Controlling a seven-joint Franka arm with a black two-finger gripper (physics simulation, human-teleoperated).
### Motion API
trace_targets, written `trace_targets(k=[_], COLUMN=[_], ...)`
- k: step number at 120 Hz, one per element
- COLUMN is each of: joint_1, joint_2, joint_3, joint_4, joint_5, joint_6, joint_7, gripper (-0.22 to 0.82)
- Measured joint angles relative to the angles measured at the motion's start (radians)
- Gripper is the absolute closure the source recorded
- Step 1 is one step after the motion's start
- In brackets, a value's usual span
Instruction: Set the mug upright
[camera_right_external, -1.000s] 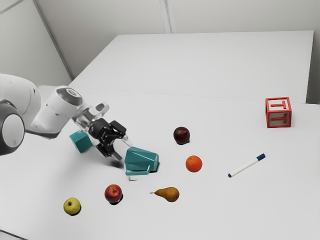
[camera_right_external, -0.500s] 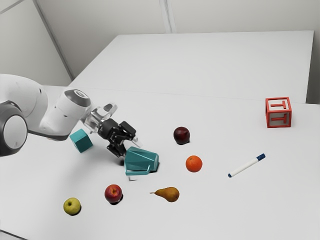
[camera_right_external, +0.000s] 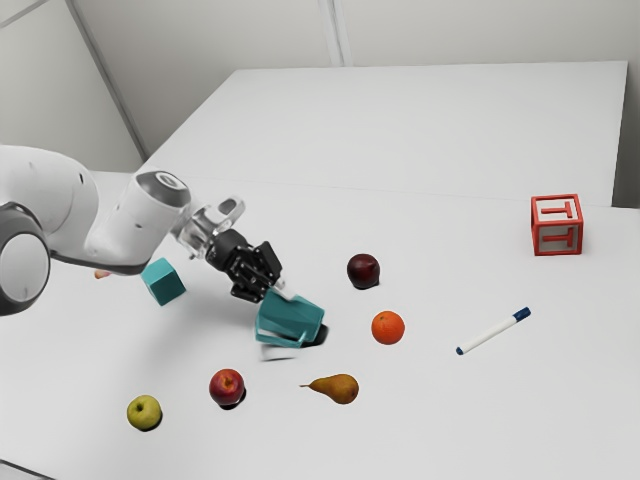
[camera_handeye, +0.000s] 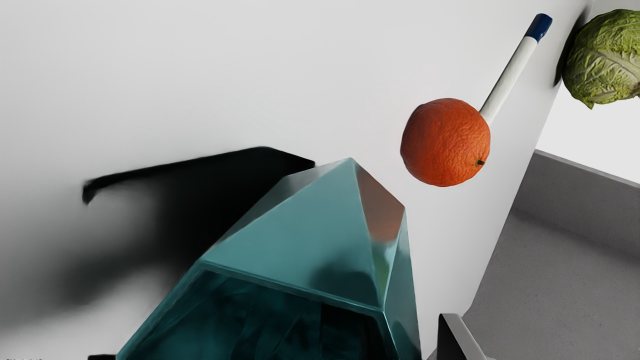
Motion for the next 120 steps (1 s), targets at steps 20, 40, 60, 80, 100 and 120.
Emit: trace_targets(k=[20,40,60,80,100,120], joint_1=[0.0,0.001,-0.012,-0.097,-0.173,-0.228], joint_2=[-0.001,-0.014,-0.083,-0.2,-0.26,-0.255], joint_3=[-0.007,-0.017,-0.02,-0.02,-0.02,-0.021], joint_4=[0.001,0.008,0.01,0.009,0.004,0.002], joint_5=[0.003,0.013,0.067,0.274,0.552,0.826], joint_6=[0.0,0.003,0.02,0.111,0.21,0.253], joint_7=[-0.024,-0.043,-0.067,-0.089,-0.115,-0.171], gripper=[0.73,0.76,0.78,0.78,0.78,0.78])
